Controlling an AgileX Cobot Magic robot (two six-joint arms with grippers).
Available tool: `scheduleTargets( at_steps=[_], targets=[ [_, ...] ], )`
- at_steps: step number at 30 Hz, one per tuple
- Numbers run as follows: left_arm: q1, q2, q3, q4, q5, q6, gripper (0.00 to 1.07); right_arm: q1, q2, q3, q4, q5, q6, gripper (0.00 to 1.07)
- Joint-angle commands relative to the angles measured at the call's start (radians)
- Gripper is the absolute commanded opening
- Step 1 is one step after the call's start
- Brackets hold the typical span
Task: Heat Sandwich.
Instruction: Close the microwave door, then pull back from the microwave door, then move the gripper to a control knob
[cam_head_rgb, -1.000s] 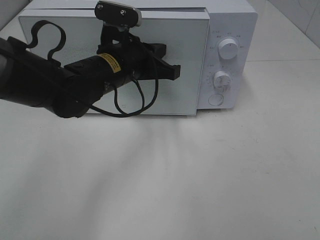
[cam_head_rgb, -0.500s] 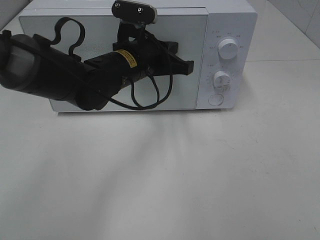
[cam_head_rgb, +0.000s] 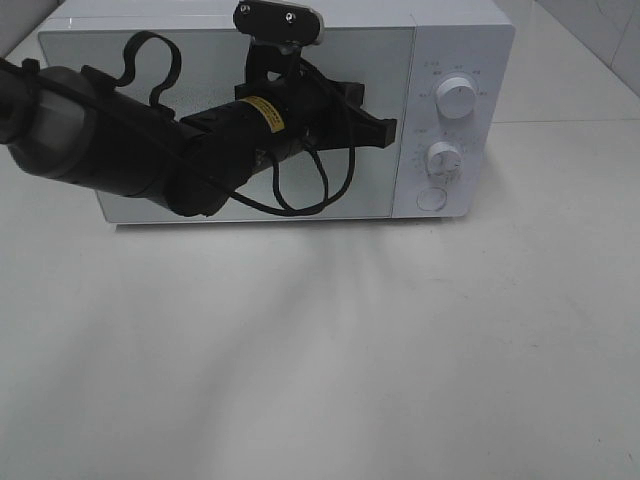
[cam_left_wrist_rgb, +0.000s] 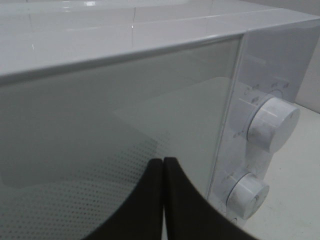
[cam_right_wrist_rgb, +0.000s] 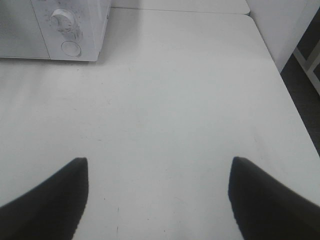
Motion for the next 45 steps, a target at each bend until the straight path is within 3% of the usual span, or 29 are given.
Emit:
scheduleTargets(
  at_steps=[1,14,29,45],
  targets=[
    [0.034,0.005,-0.03,-0.097,-0.035,-0.005,0.0,-0.007,-0.027,0.0,0.003,-0.007,-0.005,0.75],
    [0.025,-0.016,-0.017,-0.062,0.016,-0.003,0.0,-0.007,-0.027,0.0,0.003,-0.007,-0.005,0.75],
    [-0.001,-0.194,0.213,-0.052,0.022,-0.002,0.0,-0.007,-0.027,0.0,0.003,-0.007,-0.005,0.75],
    [-0.001,-0.392,0.372,-0.054,0.244,-0.002,0.01,-0.007,-0.027,0.0,0.003,-0.007,-0.005,0.75]
  ],
)
